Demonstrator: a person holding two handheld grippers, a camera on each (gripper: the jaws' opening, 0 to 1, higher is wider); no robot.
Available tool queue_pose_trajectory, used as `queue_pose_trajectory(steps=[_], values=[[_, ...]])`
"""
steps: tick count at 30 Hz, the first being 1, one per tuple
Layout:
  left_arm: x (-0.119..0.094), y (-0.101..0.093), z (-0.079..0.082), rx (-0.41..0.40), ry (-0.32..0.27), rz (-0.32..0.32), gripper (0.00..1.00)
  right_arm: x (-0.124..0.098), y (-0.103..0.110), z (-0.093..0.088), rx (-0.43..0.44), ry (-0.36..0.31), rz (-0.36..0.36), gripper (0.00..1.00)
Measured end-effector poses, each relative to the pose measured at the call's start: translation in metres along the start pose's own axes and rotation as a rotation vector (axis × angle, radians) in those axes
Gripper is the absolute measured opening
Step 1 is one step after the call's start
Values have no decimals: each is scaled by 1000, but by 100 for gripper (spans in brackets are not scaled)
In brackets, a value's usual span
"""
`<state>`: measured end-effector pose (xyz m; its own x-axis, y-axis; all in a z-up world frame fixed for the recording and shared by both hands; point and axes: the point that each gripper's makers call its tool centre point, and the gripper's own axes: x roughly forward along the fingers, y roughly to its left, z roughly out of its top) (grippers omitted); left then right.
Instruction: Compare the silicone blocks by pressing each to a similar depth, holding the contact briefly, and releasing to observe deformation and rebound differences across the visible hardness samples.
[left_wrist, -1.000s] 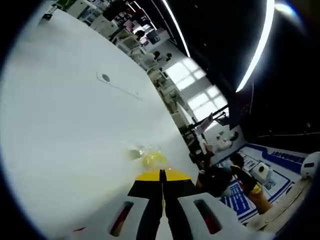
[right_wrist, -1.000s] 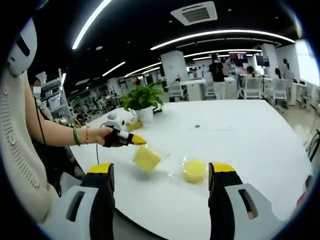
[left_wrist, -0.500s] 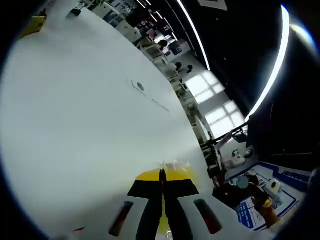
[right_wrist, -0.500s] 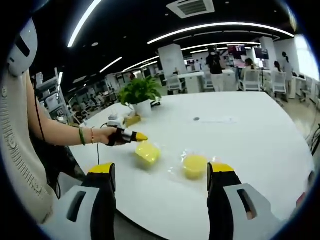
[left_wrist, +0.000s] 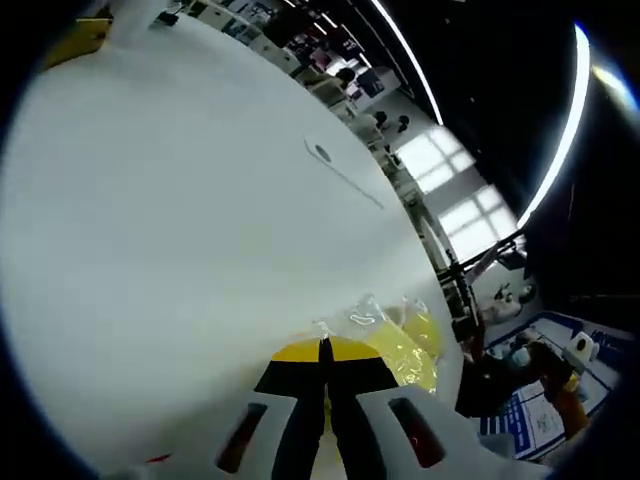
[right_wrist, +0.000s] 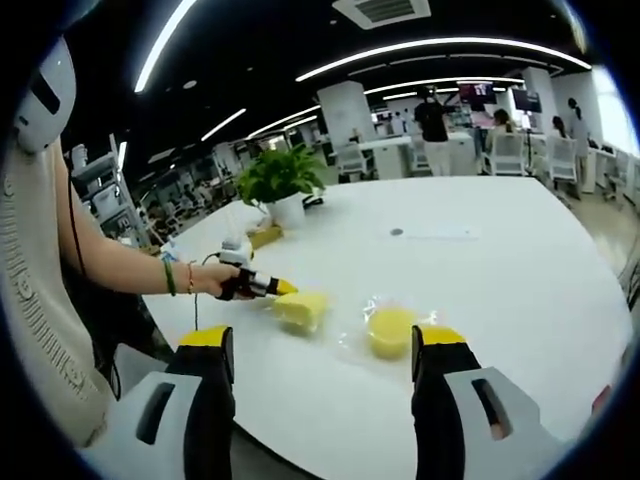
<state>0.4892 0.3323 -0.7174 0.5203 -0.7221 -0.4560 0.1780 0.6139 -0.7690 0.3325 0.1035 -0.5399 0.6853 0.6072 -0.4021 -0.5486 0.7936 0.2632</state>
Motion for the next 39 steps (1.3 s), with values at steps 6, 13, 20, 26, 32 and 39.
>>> queue_pose_trajectory(steps=[6,13,20,26,32,39], values=[[3,-3,6,48,-8,1,0,3,-1,-1,-9,13,16,65],[3,-7,12,52,-40,-4,8,5,1,-3,-8,17,30,65],[0,0,12,125,-17,35,26,4,7,5,-4,-8,50,64],[-11,-6,13,168,-33,51,32,2,12,6,-22,-11,63,64],[-34,-17,8,193,-66,72,40,0,21,4,-30,-13,89,66],[-69,-39,-10,277,-91,105,51,-5,38,-1,-43,-24,144,67]])
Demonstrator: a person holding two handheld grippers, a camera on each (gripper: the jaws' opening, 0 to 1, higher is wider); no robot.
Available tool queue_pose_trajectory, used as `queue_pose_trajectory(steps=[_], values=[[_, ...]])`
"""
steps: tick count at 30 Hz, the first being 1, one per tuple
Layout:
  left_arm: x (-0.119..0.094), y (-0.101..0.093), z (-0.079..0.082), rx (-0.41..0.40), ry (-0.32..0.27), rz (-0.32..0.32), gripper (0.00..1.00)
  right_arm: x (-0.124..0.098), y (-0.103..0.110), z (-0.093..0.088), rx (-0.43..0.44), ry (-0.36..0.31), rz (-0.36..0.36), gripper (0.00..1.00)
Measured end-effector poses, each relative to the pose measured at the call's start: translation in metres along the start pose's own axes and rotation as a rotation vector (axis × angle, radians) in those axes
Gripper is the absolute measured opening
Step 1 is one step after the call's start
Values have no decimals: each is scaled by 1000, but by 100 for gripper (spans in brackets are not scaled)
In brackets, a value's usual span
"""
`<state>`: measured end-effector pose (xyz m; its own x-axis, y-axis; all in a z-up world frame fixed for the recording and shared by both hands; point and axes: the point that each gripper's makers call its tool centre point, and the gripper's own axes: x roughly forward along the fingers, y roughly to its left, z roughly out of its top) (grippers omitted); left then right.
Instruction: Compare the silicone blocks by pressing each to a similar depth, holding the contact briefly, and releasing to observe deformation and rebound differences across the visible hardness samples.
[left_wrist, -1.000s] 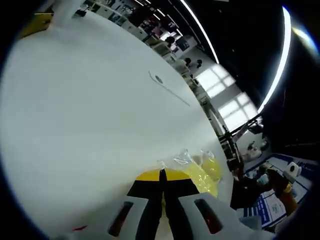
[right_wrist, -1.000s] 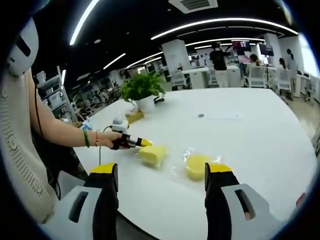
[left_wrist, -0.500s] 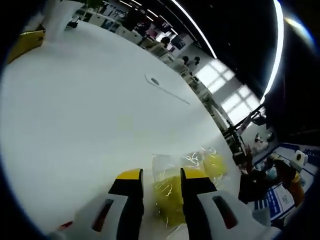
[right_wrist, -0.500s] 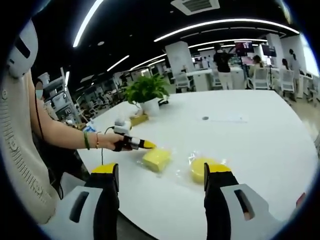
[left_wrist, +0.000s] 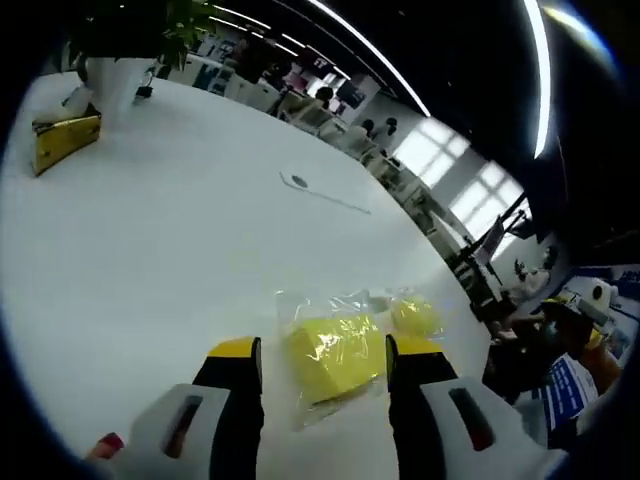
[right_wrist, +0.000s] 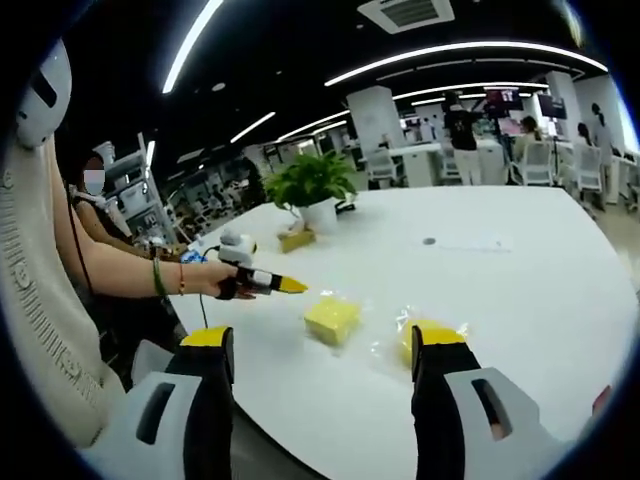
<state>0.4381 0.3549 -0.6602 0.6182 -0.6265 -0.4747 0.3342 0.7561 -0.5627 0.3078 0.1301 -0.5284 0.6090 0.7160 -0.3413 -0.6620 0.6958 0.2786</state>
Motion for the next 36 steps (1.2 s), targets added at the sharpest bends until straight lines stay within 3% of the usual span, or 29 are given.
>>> queue_pose_trajectory(steps=[5,9,11,13,17,21,27,36], values=[[-31,-28,-5,53,-31,-14,53,-5,6,-6,-9,9,21,68],[-53,-69,4,105,-139,-124,59,-12,12,-10,-11,16,41,69],[-65,-87,6,169,-173,-159,60,-15,15,-13,11,21,62,72],[-73,-102,5,213,-183,-176,61,-19,17,-14,12,18,71,73],[-94,-136,-2,384,-185,-196,60,-26,20,-19,15,25,91,77],[-108,-161,-13,472,-173,-233,64,-34,17,-20,1,13,83,80],[-120,-175,-30,539,-114,-221,73,-46,11,-26,1,12,76,87],[-122,-179,-48,510,-62,-244,77,-56,9,-31,4,12,73,86]])
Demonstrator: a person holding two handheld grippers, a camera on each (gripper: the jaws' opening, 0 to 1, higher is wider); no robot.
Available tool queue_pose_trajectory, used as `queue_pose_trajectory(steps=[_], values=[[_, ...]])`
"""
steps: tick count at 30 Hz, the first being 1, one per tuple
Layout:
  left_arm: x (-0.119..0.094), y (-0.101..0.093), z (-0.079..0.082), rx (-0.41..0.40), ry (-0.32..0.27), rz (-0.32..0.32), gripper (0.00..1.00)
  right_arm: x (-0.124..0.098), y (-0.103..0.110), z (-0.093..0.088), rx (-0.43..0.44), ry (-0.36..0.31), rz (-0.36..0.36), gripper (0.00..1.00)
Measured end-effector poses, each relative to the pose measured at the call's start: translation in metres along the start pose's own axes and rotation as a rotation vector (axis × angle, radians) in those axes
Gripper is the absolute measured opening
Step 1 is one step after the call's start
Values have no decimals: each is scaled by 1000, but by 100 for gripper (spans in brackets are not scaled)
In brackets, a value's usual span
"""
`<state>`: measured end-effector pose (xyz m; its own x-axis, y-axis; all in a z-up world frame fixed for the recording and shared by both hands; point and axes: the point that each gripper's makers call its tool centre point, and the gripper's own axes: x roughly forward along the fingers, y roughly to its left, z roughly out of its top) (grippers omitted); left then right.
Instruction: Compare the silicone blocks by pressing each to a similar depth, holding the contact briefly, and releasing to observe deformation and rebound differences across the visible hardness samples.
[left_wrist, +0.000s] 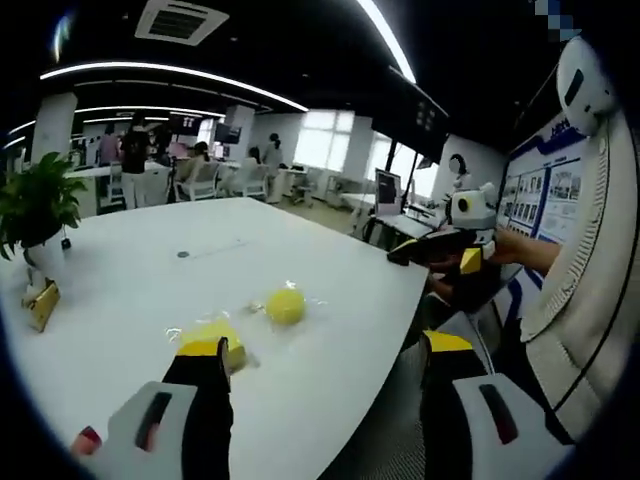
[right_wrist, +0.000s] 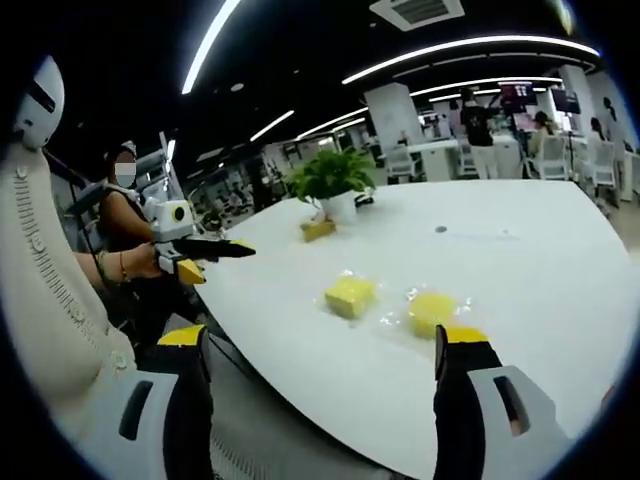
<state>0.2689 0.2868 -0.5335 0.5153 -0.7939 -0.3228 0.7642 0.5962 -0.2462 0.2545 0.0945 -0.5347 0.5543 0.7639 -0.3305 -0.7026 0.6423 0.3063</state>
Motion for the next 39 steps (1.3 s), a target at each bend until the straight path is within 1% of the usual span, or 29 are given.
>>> queue_pose_trajectory(steps=[7,9,12,17,20,22,24,25,27,28,29,31,33,34,37,38,39], values=[[2,1,-10,-22,36,5,77,-6,-5,-5,14,-11,-17,86],[3,5,-13,-20,49,31,78,-7,-8,-7,21,-10,-31,86],[3,5,-12,-45,46,30,79,-9,-11,-8,28,-17,-35,86],[7,-2,-17,-39,73,6,80,-11,-16,-10,35,-25,-41,85],[11,2,-18,-39,81,24,82,-12,-22,-10,41,-33,-54,85],[15,5,-15,-48,73,35,84,-13,-24,-10,46,-39,-56,85],[20,5,-11,-84,69,24,82,-12,-26,-12,52,-40,-55,85],[24,3,-9,-118,66,10,80,-12,-26,-12,53,-39,-56,85],[31,2,-3,-151,43,-5,80,-12,-28,-14,58,-40,-57,85],[34,2,-1,-183,32,-11,80,-13,-30,-14,65,-44,-58,85],[38,2,5,-219,0,-24,79,-13,-31,-14,68,-47,-59,85],[44,3,13,-296,-40,-39,77,-13,-33,-14,75,-51,-62,85],[53,4,20,-409,-65,-62,75,-12,-36,-15,76,-49,-62,84],[58,8,26,-464,-96,-68,76,-11,-38,-15,80,-49,-63,84],[72,20,33,-592,-124,-55,75,-10,-44,-14,87,-50,-65,84],[78,25,33,-626,-112,-57,76,-10,-45,-14,88,-50,-66,84],[82,28,34,-640,-114,-52,76,-9,-48,-14,91,-51,-66,83]])
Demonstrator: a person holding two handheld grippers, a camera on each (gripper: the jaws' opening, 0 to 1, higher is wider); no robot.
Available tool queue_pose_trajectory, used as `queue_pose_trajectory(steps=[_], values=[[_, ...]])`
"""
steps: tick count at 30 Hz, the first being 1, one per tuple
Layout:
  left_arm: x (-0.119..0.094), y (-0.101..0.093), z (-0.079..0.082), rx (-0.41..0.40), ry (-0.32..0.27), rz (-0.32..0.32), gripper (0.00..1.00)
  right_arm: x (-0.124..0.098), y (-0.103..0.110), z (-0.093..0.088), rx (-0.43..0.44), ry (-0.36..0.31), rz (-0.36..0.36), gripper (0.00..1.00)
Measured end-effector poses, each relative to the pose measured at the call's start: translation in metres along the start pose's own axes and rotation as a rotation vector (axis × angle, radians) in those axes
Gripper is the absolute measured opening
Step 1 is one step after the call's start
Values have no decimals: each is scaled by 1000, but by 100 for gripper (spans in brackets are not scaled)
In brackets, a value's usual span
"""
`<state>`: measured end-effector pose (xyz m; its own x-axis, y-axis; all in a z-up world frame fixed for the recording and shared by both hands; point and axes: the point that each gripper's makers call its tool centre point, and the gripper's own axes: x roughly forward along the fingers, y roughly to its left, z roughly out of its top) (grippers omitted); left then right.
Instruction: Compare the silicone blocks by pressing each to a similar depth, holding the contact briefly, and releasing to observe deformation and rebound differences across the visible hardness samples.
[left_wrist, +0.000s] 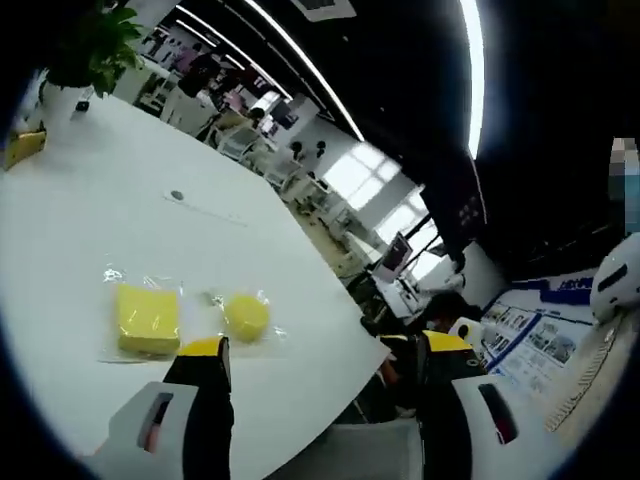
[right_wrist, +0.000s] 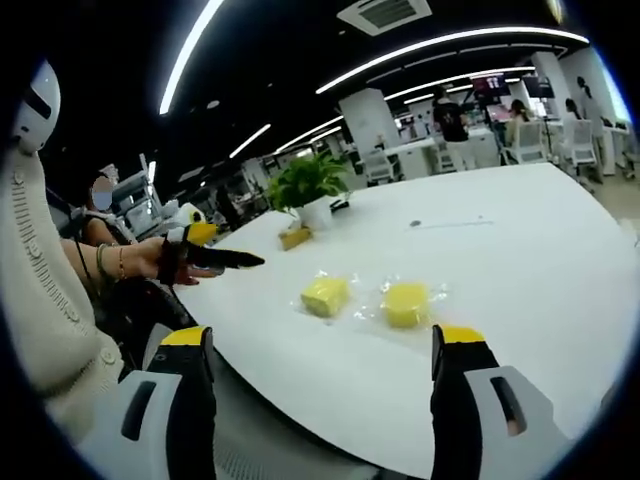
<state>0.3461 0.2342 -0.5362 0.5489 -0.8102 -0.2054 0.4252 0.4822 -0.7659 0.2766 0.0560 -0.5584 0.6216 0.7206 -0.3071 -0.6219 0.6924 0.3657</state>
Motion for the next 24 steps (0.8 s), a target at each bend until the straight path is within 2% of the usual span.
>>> queue_pose_trajectory(steps=[2,3,4,5,11,16,17,21,24], values=[[8,9,-2,-19,38,27,76,2,-2,0,5,0,4,83],[13,11,0,3,38,26,75,3,-4,-1,8,0,4,83],[19,15,0,-10,50,28,73,4,-5,-2,12,0,5,83],[24,19,-4,-86,75,32,72,5,-6,-2,18,-1,6,82],[57,49,-2,-199,86,88,73,11,-13,-10,50,3,11,81],[87,66,1,-249,106,125,75,13,-21,-16,73,10,8,81],[94,73,1,-260,115,148,75,13,-24,-18,82,12,6,81],[116,84,-2,-327,120,157,74,15,-31,-24,108,22,0,80],[125,92,-6,-349,125,171,74,14,-36,-25,117,26,-6,80]])
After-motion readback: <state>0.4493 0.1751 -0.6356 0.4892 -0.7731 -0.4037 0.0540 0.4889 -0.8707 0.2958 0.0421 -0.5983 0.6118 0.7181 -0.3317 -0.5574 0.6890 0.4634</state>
